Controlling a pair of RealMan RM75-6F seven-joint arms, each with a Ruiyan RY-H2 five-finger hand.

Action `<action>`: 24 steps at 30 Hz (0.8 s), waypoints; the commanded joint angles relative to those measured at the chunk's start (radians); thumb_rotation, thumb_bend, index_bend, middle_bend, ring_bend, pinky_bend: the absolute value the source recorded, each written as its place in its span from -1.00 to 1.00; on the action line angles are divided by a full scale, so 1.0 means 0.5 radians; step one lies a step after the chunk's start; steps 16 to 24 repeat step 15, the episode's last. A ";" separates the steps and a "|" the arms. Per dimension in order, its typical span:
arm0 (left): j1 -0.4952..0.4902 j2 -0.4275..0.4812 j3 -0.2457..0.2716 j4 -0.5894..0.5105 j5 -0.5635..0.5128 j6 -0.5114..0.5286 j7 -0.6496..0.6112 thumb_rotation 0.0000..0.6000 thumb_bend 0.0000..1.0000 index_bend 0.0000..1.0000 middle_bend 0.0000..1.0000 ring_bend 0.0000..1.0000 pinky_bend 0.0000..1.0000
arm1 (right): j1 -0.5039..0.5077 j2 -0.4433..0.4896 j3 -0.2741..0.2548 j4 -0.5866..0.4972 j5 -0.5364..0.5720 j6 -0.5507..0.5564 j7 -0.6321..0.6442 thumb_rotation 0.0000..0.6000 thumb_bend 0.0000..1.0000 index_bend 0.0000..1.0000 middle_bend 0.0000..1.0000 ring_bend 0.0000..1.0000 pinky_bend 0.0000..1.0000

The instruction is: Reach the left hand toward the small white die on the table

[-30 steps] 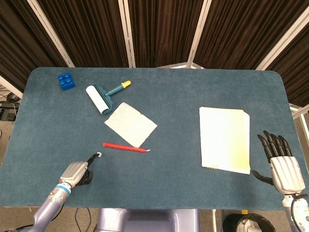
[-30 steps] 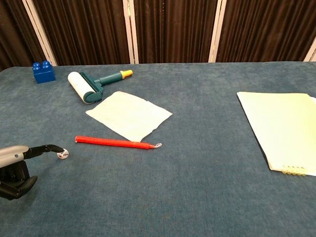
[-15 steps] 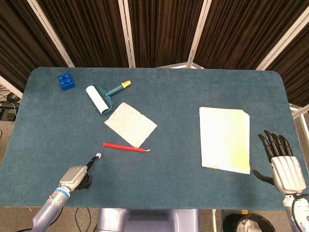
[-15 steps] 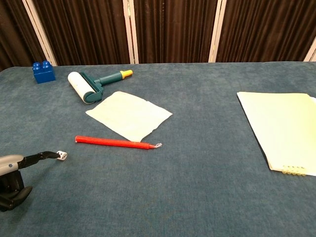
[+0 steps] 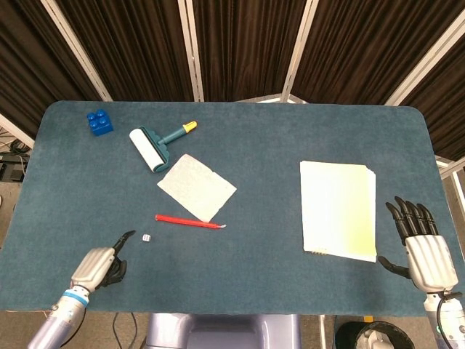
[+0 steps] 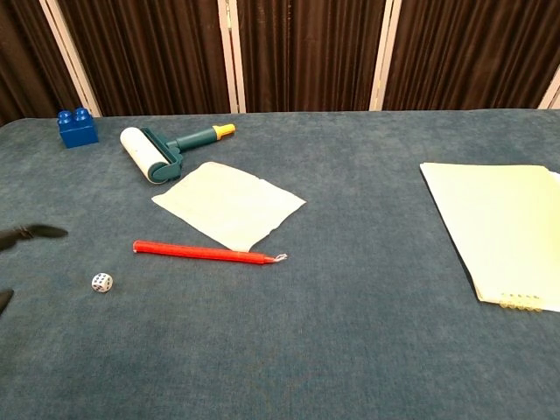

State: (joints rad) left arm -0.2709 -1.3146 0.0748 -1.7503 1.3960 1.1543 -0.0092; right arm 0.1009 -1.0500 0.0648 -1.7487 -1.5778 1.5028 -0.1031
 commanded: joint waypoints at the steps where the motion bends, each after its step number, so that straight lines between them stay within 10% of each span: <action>1: 0.095 0.141 -0.050 -0.094 0.184 0.303 -0.076 1.00 0.46 -1.00 0.84 0.65 1.00 | 0.001 0.003 -0.001 -0.007 -0.008 0.003 0.003 1.00 -1.00 -1.00 -1.00 -1.00 -1.00; 4: 0.154 0.298 -0.148 -0.191 0.220 0.544 0.028 1.00 0.26 -1.00 0.51 0.33 0.72 | 0.003 0.009 0.000 -0.024 -0.022 0.010 0.012 1.00 -1.00 -1.00 -1.00 -1.00 -1.00; 8: 0.215 0.466 -0.174 -0.219 0.206 0.666 0.193 1.00 -0.95 -1.00 -0.95 -0.97 -0.97 | 0.008 0.011 -0.001 -0.035 -0.033 0.007 0.012 1.00 -1.00 -1.00 -1.00 -1.00 -1.00; 24: 0.283 0.640 -0.165 -0.175 -0.005 0.603 0.200 1.00 -1.00 -1.00 -1.00 -1.00 -1.00 | 0.009 0.010 -0.001 -0.039 -0.030 0.006 0.001 1.00 -1.00 -1.00 -1.00 -1.00 -1.00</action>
